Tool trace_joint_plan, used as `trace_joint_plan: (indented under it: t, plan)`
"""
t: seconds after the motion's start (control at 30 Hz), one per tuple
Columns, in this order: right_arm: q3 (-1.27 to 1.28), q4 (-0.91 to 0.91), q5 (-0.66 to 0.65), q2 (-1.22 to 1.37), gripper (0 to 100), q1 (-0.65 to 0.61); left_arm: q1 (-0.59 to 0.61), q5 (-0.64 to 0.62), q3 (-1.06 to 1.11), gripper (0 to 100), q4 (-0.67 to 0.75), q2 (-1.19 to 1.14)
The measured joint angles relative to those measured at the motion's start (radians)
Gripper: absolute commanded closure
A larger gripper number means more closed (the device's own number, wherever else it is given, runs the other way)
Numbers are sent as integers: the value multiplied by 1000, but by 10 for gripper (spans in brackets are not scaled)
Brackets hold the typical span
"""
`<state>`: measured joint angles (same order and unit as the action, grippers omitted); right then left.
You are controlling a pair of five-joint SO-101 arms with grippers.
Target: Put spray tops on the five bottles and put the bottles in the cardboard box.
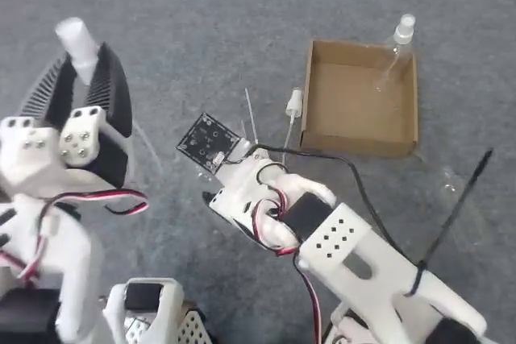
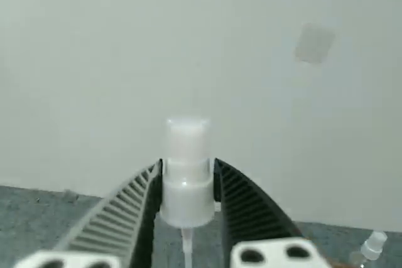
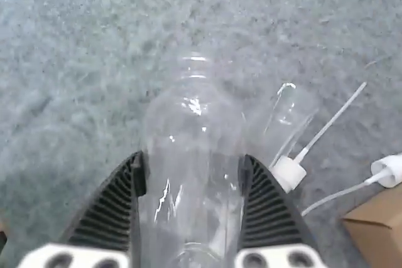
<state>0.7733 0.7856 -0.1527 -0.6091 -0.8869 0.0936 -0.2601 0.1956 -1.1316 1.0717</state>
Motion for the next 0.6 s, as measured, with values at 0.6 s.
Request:
trace_joint_plan:
  t: [0.6]
  plan:
    - [414,-416,6,-325,993,0,-8,0,258,989,207,-12]
